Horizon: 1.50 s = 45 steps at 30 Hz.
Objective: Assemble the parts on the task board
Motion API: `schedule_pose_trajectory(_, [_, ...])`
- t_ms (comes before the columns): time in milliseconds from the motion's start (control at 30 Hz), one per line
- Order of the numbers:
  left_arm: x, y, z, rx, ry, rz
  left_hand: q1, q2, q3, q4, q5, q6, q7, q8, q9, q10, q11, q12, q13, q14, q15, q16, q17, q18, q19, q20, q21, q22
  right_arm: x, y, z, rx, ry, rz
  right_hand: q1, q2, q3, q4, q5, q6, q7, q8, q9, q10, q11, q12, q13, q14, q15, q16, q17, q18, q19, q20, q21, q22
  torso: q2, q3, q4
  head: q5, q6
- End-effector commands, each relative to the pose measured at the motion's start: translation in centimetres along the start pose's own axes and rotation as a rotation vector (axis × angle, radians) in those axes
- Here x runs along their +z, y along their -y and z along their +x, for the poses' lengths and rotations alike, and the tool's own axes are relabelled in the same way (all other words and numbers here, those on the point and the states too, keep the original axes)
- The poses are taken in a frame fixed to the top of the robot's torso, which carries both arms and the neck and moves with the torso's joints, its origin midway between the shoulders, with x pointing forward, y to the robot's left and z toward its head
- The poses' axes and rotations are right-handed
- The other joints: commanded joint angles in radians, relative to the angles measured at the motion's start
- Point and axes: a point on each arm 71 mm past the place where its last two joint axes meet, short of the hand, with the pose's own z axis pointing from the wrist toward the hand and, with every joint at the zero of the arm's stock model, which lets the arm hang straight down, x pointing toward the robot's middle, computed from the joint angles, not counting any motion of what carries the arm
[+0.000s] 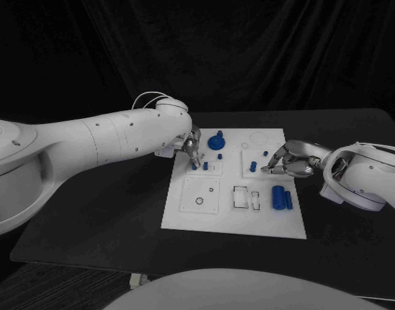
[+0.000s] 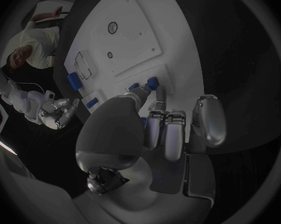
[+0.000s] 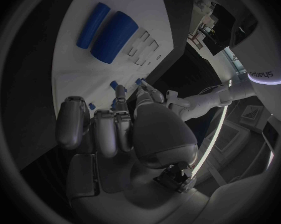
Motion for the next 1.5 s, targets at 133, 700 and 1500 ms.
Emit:
schedule_pose_trajectory(133, [0.3, -0.1, 0.7, -0.005, -0.014, 0.016, -0.027, 0.003, -0.044, 0.016, -0.039, -0.069, 0.023, -0.007, 0.008, 0.034, 0.021, -0.009, 0.193, 0.106, 0.020, 0.003, 0.263, 0.018, -0.010, 0.013, -0.013, 0.167, 0.0, 0.0, 0.2, 0.000, -0.010, 0.005, 0.020, 0.007, -0.003, -0.002, 0.002, 0.005, 0.004, -0.004, -0.001, 0.014, -0.007, -0.003, -0.042, 0.058, -0.006, -0.005, 0.086, 0.015, -0.009, 0.000, -0.006, 0.169, 0.000, 0.0001, 0.0014, 0.001, 0.000])
schedule_pose_trajectory(700, [0.2, -0.6, 0.6, -0.028, 0.021, 0.037, -0.049, 0.007, -0.091, 0.038, -0.054, -0.125, 0.042, -0.027, -0.008, 0.025, 0.036, -0.018, 0.187, 0.106, 0.033, 0.003, 0.263, 0.022, -0.018, 0.026, -0.032, 0.162, 0.0, 0.1, 0.2, 0.000, -0.011, 0.007, 0.021, 0.008, -0.004, -0.002, 0.002, 0.006, 0.004, -0.004, -0.001, 0.013, -0.007, -0.004, -0.042, 0.057, -0.006, -0.006, 0.085, 0.015, -0.009, 0.000, -0.007, 0.169, 0.000, -0.0004, 0.0005, 0.001, 0.000])
schedule_pose_trajectory(1500, [-0.6, -1.2, -0.5, -0.104, 0.201, 0.186, -0.091, 0.001, -0.164, 0.099, -0.072, -0.109, 0.044, -0.012, -0.021, 0.025, 0.043, -0.015, 0.188, 0.106, 0.041, 0.003, 0.263, 0.022, -0.020, 0.034, -0.031, 0.163, -0.1, 0.3, 0.3, 0.001, -0.015, 0.013, 0.025, 0.009, -0.002, -0.003, 0.004, 0.006, 0.003, -0.004, -0.002, 0.012, -0.007, -0.004, -0.044, 0.057, -0.006, -0.007, 0.083, 0.016, -0.010, 0.000, -0.009, 0.168, 0.000, 0.0000, 0.0006, -0.003, 0.000])
